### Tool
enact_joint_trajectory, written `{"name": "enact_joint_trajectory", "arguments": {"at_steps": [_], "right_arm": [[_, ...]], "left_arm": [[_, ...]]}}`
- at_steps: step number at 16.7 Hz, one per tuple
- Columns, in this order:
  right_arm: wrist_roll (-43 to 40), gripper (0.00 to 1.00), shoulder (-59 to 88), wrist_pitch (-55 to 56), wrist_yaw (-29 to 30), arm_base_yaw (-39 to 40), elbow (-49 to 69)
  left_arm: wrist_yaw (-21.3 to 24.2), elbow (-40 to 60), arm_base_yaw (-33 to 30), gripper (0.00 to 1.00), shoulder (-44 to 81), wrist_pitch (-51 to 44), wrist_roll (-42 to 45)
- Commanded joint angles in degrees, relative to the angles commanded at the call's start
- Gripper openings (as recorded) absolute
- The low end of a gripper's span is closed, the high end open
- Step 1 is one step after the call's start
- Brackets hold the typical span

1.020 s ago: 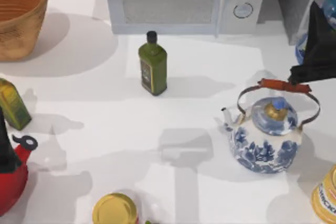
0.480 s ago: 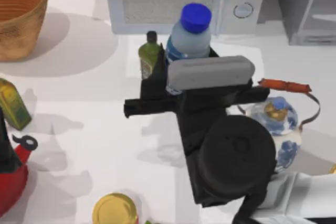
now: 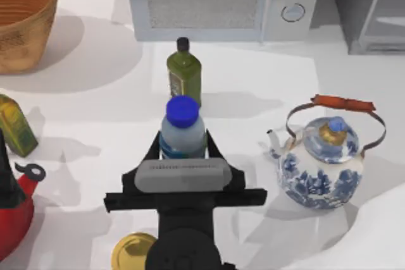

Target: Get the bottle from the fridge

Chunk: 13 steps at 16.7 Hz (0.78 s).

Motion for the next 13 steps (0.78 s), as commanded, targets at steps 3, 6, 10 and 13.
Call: {"name": "enact_joint_trajectory", "arguments": {"at_steps": [3,6,10,13], "right_arm": [[0.3,0.00,2.6,0.0,2.8,1.2,0.9],[0.3,0.00,2.6,0.0,2.8,1.2,0.9],[0.7,0.00,2.7,0.4,2.5,0.7,1.2],[1.6,0.00,4.1,2.8,1.9,-2.1,2.5]], "left_arm": [[0.0,0.0,0.0,1.00,0.0,0.0,0.0],[0.0,0.0,0.0,1.00,0.0,0.0,0.0],[0.0,0.0,0.0,1.00,0.0,0.0,0.0],[0.0,0.0,0.0,1.00,0.0,0.0,0.0]]}}
